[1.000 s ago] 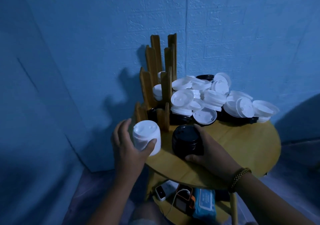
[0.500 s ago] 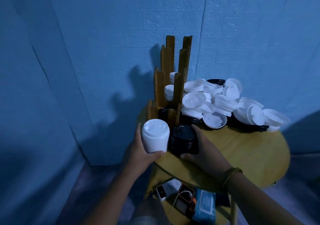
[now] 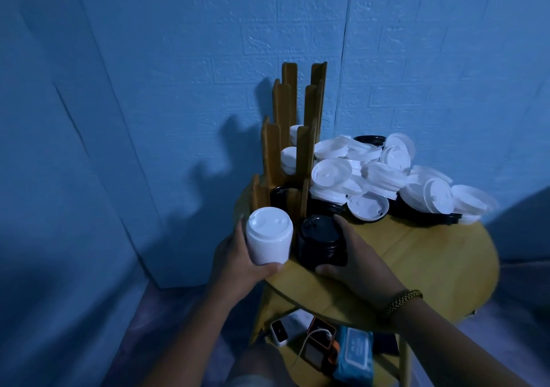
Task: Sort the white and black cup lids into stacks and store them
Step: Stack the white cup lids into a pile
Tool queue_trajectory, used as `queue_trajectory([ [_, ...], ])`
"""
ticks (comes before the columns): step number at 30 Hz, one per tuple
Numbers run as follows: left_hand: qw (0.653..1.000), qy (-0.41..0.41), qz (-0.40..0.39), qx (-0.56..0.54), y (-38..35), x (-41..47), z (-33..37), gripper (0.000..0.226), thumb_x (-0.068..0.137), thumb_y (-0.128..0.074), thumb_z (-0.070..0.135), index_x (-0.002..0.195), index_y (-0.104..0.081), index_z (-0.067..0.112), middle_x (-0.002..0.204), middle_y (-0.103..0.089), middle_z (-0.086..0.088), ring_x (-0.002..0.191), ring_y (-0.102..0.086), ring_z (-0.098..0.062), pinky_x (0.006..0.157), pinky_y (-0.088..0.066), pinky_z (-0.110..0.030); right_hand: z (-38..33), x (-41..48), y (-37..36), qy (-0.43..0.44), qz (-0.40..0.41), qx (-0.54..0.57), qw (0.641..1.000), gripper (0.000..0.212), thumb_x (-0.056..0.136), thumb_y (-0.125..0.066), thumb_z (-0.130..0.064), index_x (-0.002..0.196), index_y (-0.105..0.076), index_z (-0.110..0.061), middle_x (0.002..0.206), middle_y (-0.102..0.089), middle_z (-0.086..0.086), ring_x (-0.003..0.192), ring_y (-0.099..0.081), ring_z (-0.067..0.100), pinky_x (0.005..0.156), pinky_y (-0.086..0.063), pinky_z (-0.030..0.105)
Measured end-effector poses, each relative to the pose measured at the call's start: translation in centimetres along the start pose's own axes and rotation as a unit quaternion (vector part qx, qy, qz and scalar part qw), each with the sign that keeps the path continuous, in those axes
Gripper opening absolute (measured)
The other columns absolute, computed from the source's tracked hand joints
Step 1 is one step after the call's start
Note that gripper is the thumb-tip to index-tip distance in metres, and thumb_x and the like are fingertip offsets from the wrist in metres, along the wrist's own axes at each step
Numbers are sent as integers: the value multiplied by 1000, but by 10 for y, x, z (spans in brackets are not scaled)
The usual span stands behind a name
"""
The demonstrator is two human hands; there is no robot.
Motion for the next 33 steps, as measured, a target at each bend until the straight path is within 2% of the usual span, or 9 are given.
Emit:
queue_trajectory([
  [7, 1000, -14, -4, 24, 0, 2, -1, 117, 51, -82, 71, 149, -28, 38, 136, -57, 8, 118, -56, -18, 90, -55, -47, 1, 0, 3, -7, 4, -9, 1000, 114, 71, -87, -42, 155, -10, -35, 153, -40, -4, 135, -45, 15, 108, -42, 30],
  [11, 1000, -13, -11, 1, 0, -1, -4, 101, 58, -87, 61, 142, -38, 33, 131, -59, 9, 114, -58, -14, 87, -56, -42, 2, 0, 3, -8, 6, -10, 1000, 114, 71, -86, -42, 156, -10, -34, 153, -41, -4, 135, -45, 15, 107, -42, 30],
  [13, 1000, -12, -7, -12, 1, -2, -5, 92, 64, -91, 52, 139, -42, 30, 131, -58, 11, 115, -57, -11, 86, -54, -34, 1, 1, 3, -6, 6, -10, 1000, 114, 72, -86, -42, 156, -10, -34, 153, -40, -4, 135, -45, 15, 108, -42, 30],
  [15, 1000, -12, -4, -28, 5, -3, -2, 85, 68, -91, 45, 136, -44, 30, 127, -55, 16, 115, -55, -8, 80, -48, -20, -1, 1, 1, -3, 3, -8, 1000, 113, 72, -86, -42, 156, -10, -35, 153, -40, -4, 135, -44, 15, 108, -42, 30],
  [17, 999, -18, -3, -39, 12, -3, 3, 85, 69, -91, 43, 138, -42, 33, 126, -52, 20, 114, -52, -3, 77, -41, -11, -5, 2, -3, 3, 1, -6, 1000, 114, 71, -86, -43, 155, -9, -37, 153, -41, -5, 135, -45, 14, 108, -42, 29],
  [21, 998, -24, 16, -51, 33, -6, 7, 87, 68, -92, 43, 139, -43, 37, 129, -53, 23, 118, -50, 0, 80, -40, -13, -17, 5, -16, 11, -1, 4, 1000, 115, 69, -86, -46, 154, -9, -37, 150, -44, -6, 132, -48, 15, 108, -43, 33],
  [26, 998, -9, 37, -46, 57, -16, 0, 87, 68, -92, 45, 140, -44, 37, 128, -54, 22, 118, -51, -2, 87, -43, -24, -33, 9, -30, 22, -13, 8, 1000, 114, 71, -84, -47, 155, -8, -37, 150, -43, -6, 132, -46, 15, 108, -42, 32],
  [30, 998, 2, 48, -48, 68, -27, -8, 80, 68, -93, 40, 133, -45, 40, 121, -56, 26, 114, -53, 0, 80, -40, -10, -45, 12, -41, 11, -5, -8, 1000, 113, 74, -82, -48, 157, -6, -36, 144, -33, 2, 130, -43, 21, 105, -41, 31],
  [33, 998, 4, 48, -50, 71, -34, -12, 83, 67, -93, 40, 137, -48, 35, 125, -58, 25, 116, -54, 1, 82, -40, -11, -53, 16, -52, -1, 9, -7, 1000, 114, 77, -81, -45, 158, -2, -30, 142, -32, 4, 128, -45, 23, 105, -42, 32],
])
Point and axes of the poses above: each hand's wrist, its own x-axis towards the middle knuckle, its own y-axis out of the back of the hand, z = x × y, the point moved 5 cm from there along x, towards the middle knuckle
